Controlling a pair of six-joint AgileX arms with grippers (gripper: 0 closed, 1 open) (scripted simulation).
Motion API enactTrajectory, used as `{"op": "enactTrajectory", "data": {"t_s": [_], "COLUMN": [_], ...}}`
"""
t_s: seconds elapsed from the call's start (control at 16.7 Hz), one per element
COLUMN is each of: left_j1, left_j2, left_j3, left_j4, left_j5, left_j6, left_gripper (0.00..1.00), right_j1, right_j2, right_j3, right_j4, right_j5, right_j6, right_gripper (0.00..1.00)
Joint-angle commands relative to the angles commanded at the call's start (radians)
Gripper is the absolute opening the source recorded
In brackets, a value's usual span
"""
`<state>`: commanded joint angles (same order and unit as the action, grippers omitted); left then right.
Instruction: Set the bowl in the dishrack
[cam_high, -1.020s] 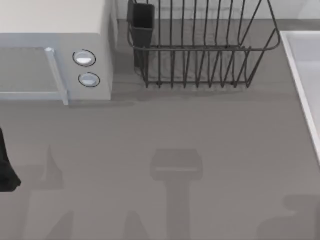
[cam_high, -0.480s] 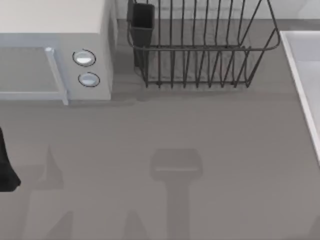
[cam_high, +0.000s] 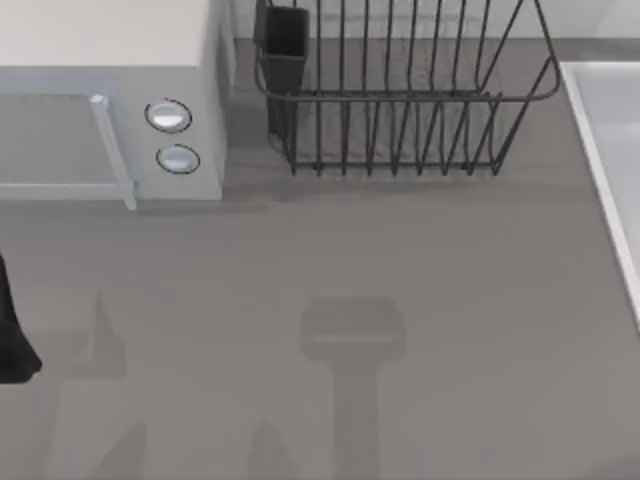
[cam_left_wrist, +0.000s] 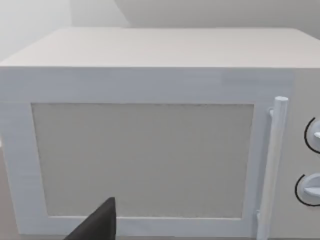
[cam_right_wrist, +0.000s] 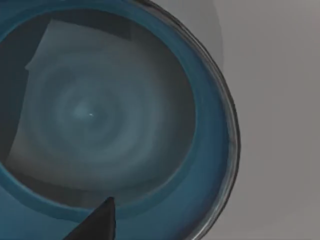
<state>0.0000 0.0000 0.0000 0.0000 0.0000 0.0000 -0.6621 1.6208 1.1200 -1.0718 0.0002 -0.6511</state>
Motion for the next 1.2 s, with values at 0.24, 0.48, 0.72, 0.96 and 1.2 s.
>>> {"op": "enactTrajectory", "data": {"t_s": [0.24,0.48,0.72,0.96,1.2], "left_j1": [0.0,0.0,0.0,0.0,0.0], "left_j2": [0.0,0.0,0.0,0.0,0.0], "left_j3": [0.0,0.0,0.0,0.0,0.0], "left_j4": [0.0,0.0,0.0,0.0,0.0], "left_j5": [0.0,0.0,0.0,0.0,0.0], "left_j6": [0.0,0.0,0.0,0.0,0.0], "left_gripper": [1.0,1.0,1.0,1.0,1.0], "right_j1": [0.0,-0.001,-0.001,-0.001,-0.001], "right_j2": [0.065,0.101,0.101,0.101,0.101], "right_j3": [-0.125,-0.192,-0.192,-0.192,-0.192], "right_j4": [0.199,0.295,0.295,0.295,0.295], "right_j5": [0.0,0.0,0.0,0.0,0.0], "right_j6": [0.001,0.001,0.001,0.001,0.001], "right_gripper": [1.0,1.0,0.92,0.62,0.32]}}
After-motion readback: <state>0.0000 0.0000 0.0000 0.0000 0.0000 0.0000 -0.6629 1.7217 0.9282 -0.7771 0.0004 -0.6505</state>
